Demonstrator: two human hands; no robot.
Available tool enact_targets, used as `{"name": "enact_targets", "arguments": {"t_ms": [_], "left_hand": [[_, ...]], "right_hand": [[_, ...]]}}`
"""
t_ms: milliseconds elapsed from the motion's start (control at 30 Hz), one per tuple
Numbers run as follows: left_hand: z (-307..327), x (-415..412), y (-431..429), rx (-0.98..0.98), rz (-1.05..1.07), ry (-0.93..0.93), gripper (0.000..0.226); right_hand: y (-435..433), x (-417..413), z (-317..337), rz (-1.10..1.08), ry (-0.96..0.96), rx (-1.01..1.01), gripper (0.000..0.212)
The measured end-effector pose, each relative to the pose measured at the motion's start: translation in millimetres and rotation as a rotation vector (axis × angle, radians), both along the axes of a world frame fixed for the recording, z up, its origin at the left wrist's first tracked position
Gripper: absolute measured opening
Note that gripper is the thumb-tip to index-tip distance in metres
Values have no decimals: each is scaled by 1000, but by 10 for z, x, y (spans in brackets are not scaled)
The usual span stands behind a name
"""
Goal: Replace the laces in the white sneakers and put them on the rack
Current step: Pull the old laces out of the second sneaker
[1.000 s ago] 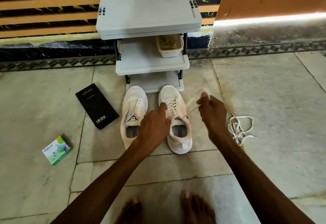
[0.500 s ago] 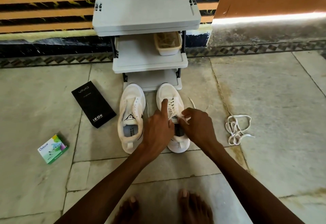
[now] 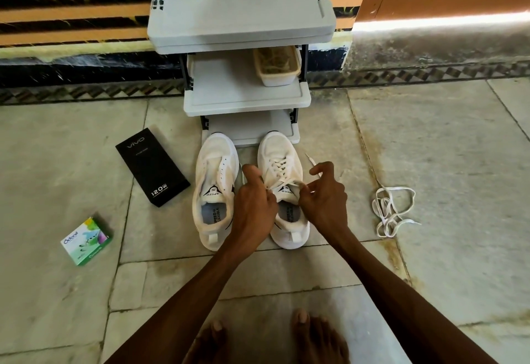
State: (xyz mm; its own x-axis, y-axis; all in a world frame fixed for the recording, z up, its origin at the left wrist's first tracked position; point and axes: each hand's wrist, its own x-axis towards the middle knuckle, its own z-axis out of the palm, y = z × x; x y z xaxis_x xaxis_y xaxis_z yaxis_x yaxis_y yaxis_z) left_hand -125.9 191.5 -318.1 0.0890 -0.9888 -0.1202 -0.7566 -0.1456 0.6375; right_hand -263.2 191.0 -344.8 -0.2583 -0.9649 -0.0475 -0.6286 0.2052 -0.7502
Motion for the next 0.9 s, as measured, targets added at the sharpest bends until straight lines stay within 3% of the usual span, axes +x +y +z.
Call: {"name": "enact_targets", "arguments": {"t_ms": [67, 167, 233, 733, 800, 900], "left_hand": [[2, 23, -14, 4, -15, -2, 35], [-13, 50, -18, -2, -35, 23, 41], [-35, 68, -12, 0, -44, 45, 45], [81, 76, -76, 62, -76, 78, 56], [67, 99, -84, 62, -69, 78, 52], [37, 132, -85, 76, -50, 74, 47]], "right_hand": [[-14, 5, 40, 52, 46, -14, 34], [19, 43, 38, 286, 325, -115, 45], [32, 54, 67, 390, 413, -145, 47], [-33, 67, 103, 586, 605, -134, 25], [-40, 56, 62, 517, 486, -107, 20], [-16, -17, -21, 140, 24, -83, 17]]}}
